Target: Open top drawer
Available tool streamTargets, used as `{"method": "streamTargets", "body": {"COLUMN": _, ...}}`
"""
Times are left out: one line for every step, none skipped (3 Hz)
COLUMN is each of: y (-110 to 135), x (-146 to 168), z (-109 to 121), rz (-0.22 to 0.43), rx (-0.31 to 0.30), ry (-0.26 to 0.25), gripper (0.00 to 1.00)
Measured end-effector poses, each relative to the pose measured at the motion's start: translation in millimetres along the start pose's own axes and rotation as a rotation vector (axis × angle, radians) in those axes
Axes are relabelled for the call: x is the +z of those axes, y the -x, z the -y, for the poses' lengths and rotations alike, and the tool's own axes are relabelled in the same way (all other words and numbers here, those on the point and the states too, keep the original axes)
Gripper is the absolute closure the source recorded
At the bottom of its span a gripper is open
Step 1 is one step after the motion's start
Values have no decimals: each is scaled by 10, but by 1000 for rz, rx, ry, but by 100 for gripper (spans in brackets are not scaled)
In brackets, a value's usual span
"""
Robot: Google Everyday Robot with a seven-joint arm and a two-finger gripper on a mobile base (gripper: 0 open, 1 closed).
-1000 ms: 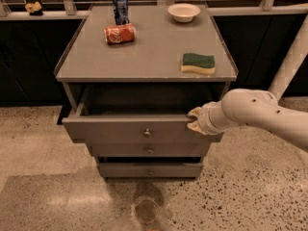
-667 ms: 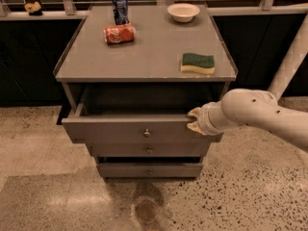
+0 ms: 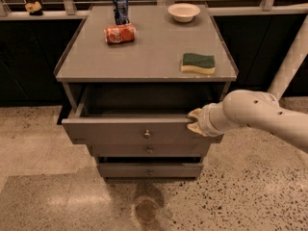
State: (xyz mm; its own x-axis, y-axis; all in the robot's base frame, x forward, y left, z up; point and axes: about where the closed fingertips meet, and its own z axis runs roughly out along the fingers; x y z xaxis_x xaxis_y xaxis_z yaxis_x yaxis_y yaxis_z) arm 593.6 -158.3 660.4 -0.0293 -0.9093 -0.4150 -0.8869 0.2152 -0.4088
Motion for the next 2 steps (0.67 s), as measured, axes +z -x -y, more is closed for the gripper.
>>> {"method": "streamTargets", "body": {"y": -22, "x": -13, "z": -57, "rz": 3, "rx": 1, "ry": 6, "gripper": 100}}
{"method": "streamTargets", "body": {"y": -16, "x": -74, "z": -117, "rz": 7, "rx": 5, "ry": 17, "gripper": 100}}
